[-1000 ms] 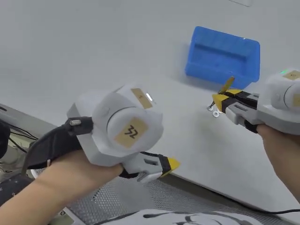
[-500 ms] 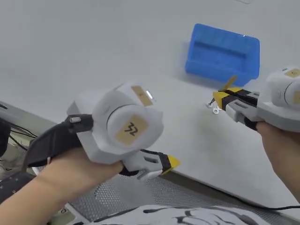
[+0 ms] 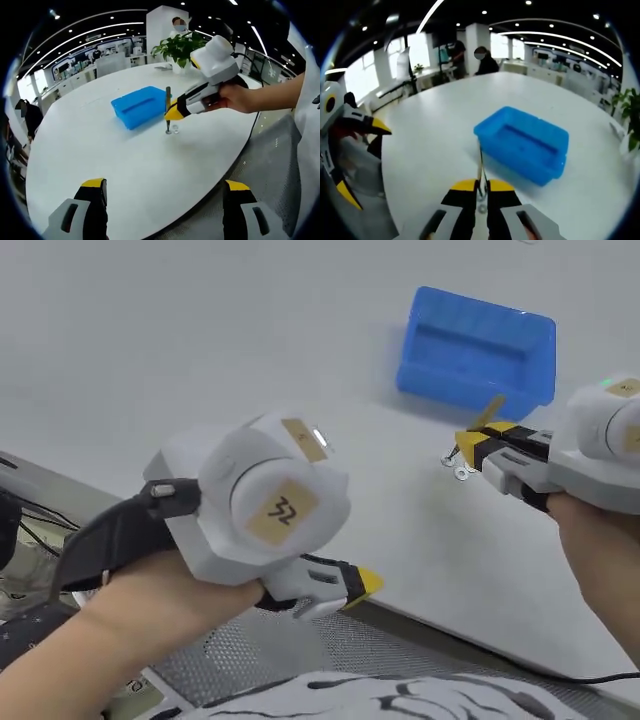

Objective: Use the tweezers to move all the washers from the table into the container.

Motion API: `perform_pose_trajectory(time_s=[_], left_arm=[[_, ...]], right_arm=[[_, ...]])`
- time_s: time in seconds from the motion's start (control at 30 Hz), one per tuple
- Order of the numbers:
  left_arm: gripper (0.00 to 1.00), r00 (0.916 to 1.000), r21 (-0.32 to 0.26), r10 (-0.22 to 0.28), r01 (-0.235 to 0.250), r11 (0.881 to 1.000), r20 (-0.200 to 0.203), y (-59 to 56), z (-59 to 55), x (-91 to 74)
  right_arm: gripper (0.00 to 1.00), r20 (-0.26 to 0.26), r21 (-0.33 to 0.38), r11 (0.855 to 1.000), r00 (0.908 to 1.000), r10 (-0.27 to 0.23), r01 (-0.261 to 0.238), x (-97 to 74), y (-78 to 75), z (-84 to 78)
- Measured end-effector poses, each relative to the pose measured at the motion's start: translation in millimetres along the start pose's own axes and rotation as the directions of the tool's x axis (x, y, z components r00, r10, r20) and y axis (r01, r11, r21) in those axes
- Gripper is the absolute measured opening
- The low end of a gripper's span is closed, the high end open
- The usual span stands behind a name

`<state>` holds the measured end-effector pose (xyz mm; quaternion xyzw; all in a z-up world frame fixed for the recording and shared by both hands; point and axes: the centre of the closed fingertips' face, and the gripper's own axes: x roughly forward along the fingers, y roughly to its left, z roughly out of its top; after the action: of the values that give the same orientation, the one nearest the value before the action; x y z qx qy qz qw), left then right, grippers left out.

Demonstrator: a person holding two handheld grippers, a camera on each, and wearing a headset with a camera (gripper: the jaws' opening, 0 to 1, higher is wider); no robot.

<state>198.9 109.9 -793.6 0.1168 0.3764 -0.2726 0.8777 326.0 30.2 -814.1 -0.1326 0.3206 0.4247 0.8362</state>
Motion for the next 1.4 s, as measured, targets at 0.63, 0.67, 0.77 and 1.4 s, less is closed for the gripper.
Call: perform_pose_trajectory(time_s=[0.63, 0.67, 0.77, 1.4], left_arm=[[0.99, 1.0, 0.007, -0.006, 0.006, 1.0, -0.002, 0.4, 1.3, 2.0], [0.99, 1.0, 0.008, -0.007, 0.007, 1.0, -0.002, 0.2, 1.5, 1.8], [0.99, 1.0, 0.011, -0.006, 0.006, 1.0, -0.005, 0.4, 1.4, 1.3], [0.99, 0.9998, -0.002, -0.012, 0.012, 1.0, -0.018, 0.6, -3.6, 4.7]], right_arm=[[0.03, 0.138, 0.049, 0.999, 0.9905, -0.004, -0.003, -22.7, -7.7, 55.4], [0.03, 0.15, 0.045, 0.999, 0.9886, -0.011, 0.004, -23.2, -10.1, 60.0], [0.03, 0.185, 0.04, 0.999, 0.9822, -0.032, 0.025, -21.0, -18.7, 71.0], [0.03, 0.143, 0.05, 0.992, 0.9823, -0.12, 0.114, 35.8, -62.9, 61.3]])
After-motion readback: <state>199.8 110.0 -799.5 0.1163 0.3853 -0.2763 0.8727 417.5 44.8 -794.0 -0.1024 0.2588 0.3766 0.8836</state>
